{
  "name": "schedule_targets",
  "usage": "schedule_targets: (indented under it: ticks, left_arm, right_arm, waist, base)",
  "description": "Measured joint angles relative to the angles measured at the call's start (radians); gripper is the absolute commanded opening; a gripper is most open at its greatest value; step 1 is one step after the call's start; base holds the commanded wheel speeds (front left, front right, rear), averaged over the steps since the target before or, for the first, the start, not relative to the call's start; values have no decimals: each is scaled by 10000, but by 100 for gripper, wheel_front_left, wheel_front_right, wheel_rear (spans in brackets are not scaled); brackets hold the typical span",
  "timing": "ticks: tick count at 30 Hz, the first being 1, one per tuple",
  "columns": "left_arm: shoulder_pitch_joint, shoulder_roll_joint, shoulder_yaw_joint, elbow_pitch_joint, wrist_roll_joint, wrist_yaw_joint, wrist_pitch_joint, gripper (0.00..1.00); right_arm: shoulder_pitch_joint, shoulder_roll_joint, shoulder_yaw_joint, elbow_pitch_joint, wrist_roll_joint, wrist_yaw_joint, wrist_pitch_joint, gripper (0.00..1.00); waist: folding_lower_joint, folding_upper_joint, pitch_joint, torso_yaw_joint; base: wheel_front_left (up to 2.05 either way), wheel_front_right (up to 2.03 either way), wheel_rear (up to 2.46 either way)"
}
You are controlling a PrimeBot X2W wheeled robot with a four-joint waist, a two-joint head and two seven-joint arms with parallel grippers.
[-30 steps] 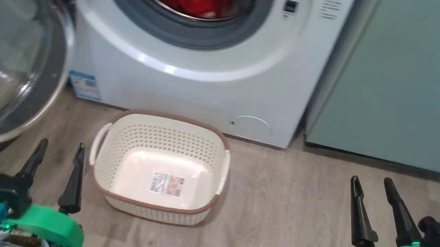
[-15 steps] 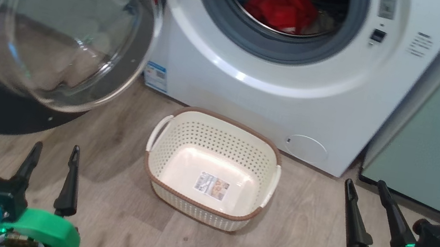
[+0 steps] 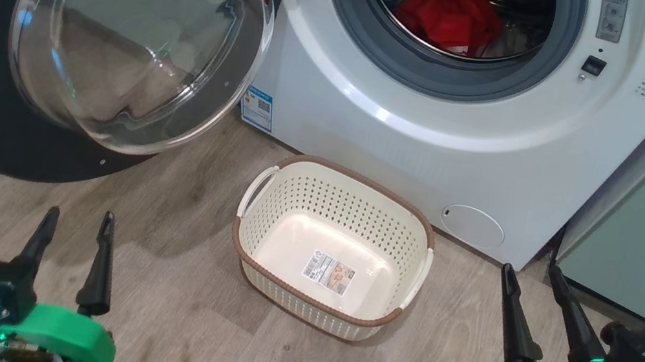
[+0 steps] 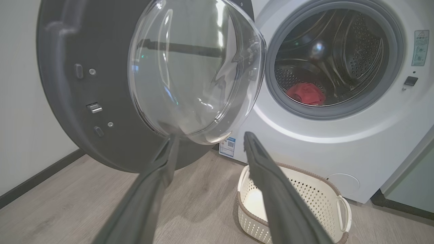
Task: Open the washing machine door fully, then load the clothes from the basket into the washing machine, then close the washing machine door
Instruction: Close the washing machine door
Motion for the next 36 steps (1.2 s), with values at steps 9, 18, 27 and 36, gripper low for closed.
schedule_targets:
  ticks: [9, 18, 27, 36]
  left_arm:
    - [-1, 2, 27, 6, -104, -2, 0, 100]
    - [-2, -10, 174, -25, -104, 2, -2, 0]
    - [0, -56, 301, -221, -104, -19, -4, 0]
    - [-225, 163, 1323, -1275, -376, -295, -15, 0]
  right_arm:
    - [-3, 0, 17, 33, 0, 0, 6, 100]
    - [-4, 0, 13, 46, 0, 0, -2, 100]
    - [-4, 0, 4, 56, 0, 0, -6, 100]
    - [-4, 0, -19, 36, 0, 0, -4, 100]
  waist:
    - [0, 0, 61, 39]
    - [0, 0, 49, 87]
    - [0, 0, -11, 177]
    - [0, 0, 42, 306]
  base:
    - [0, 0, 0]
    - [0, 0, 0]
    - [0, 0, 0]
    - [0, 0, 0]
